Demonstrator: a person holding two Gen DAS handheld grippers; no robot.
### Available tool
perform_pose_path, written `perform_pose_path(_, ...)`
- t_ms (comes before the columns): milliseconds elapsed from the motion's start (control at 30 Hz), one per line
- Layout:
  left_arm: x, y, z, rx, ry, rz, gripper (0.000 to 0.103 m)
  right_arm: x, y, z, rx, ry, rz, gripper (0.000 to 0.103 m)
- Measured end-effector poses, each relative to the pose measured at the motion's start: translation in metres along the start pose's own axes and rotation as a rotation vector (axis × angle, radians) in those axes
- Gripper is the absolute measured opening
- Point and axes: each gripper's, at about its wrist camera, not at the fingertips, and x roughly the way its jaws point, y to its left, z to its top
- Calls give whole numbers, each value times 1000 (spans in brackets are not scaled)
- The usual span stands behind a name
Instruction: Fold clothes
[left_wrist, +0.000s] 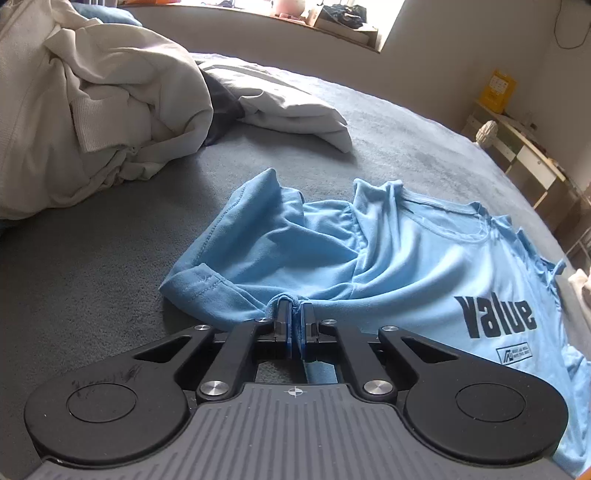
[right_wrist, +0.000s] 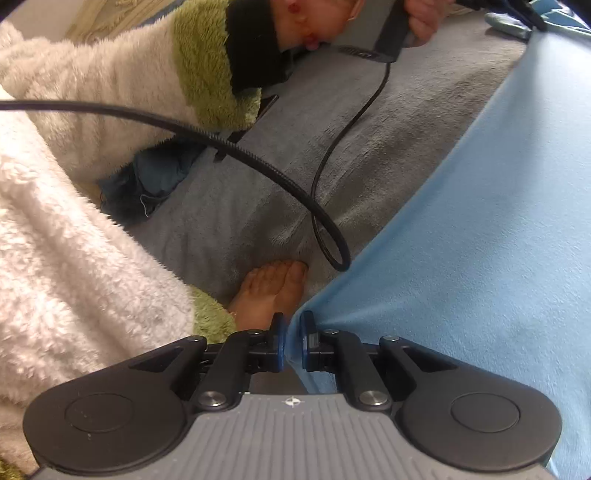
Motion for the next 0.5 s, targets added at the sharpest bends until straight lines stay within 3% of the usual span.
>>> perform_pose_path(133,5,-3,-4,35,-4,17,2,16,-3,1,6,26,8,8)
perform_pose_path(167,5,-4,-4,46,-7,22,2,21,-3,0,13,37,17,0)
perform_pose_path(233,7,-6,-6,60,-8,28,2,32,0,-4,21,68,31,0)
perform_pose_path(333,9,-8,-7,71,-2,29,2,42,16,-9,-81,90,-14,0)
perform_pose_path(500,6,-7,-6,75,19,20,8,30,9,-12,-22,77,8,0)
